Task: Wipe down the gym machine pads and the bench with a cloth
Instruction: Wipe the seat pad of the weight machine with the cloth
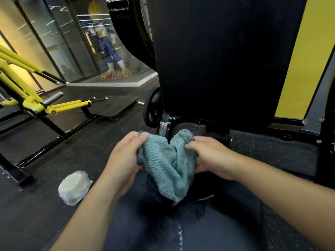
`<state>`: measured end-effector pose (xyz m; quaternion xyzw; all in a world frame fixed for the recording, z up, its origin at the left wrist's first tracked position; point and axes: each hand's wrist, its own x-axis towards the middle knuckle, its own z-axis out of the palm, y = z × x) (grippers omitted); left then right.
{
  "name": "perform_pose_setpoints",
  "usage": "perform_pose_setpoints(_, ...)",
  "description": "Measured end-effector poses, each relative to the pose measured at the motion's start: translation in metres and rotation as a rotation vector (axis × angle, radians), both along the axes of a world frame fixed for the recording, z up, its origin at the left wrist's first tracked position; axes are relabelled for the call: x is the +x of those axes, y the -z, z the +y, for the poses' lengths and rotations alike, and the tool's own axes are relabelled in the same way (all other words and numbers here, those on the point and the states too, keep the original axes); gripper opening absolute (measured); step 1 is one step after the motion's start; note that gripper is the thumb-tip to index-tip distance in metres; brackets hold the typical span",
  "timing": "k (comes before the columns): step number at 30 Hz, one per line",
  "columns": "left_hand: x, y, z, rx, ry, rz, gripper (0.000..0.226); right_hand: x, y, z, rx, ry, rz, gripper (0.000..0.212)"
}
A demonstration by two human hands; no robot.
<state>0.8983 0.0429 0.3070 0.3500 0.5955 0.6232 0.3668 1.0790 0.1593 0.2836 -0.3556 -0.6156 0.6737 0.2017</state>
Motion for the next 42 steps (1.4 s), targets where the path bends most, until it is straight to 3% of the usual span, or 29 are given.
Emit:
perform_pose_setpoints(5, -0.024, 0.003, -0.009, 0.024, -0.197, -0.113, 0.021, 0.009, -0.011, 0.014, -0.134, 0.093, 0.109, 0.027)
perform_pose_setpoints(8, -0.041, 0.014, -0.011, -0.24, -0.301, 0.164, 0.023, 0.01, -0.019, 0.017, -0.135, 0.072, 0.174, 0.027)
perform_pose_setpoints(11, -0.047, 0.021, -0.012, -0.541, -0.151, 0.565, 0.034, 0.003, -0.026, 0.014, -0.03, -0.067, 0.147, 0.025)
perform_pose_setpoints(13, -0.041, 0.014, -0.006, -0.449, 0.027, 0.726, 0.065, -0.004, -0.031, 0.011, 0.032, -0.172, 0.11, 0.025)
perform_pose_setpoints(15, -0.024, 0.005, 0.002, -0.22, 0.351, 0.612, 0.093, -0.01, -0.038, 0.009, 0.083, -0.271, 0.094, 0.026)
perform_pose_setpoints(17, -0.006, 0.001, 0.01, -0.063, 0.537, 0.436, 0.087, -0.009, -0.046, 0.007, 0.111, -0.371, 0.077, 0.027)
perform_pose_setpoints(21, -0.001, 0.0, 0.012, -0.027, 0.501, 0.175, 0.064, 0.002, -0.054, 0.008, 0.142, -0.458, 0.094, 0.024)
perform_pose_setpoints(24, -0.009, 0.017, 0.002, -0.192, 0.611, 0.215, 0.05, 0.014, -0.059, 0.016, 0.176, -0.356, 0.14, 0.021)
perform_pose_setpoints(27, -0.016, 0.032, -0.007, -0.275, 0.583, 0.224, 0.037, 0.027, -0.065, 0.027, 0.205, -0.249, 0.156, 0.021)
perform_pose_setpoints(30, -0.031, 0.037, -0.009, -0.169, 0.417, 0.06, 0.054, 0.035, -0.062, 0.038, 0.221, -0.109, 0.156, 0.022)
perform_pose_setpoints(33, -0.041, 0.03, -0.007, -0.043, 0.268, -0.046, 0.039, 0.038, -0.053, 0.05, 0.247, 0.048, 0.116, 0.022)
perform_pose_setpoints(38, -0.039, 0.003, 0.011, 0.082, -0.025, 0.081, 0.02, 0.037, -0.041, 0.062, 0.281, 0.223, 0.112, 0.026)
perform_pose_setpoints(40, -0.04, -0.007, 0.01, 0.095, -0.018, 0.227, 0.018, 0.037, -0.038, 0.059, 0.287, 0.209, 0.146, 0.023)
perform_pose_setpoints(42, -0.043, -0.006, 0.0, 0.023, 0.127, 0.356, 0.023, 0.043, -0.029, 0.053, 0.284, 0.117, 0.142, 0.018)
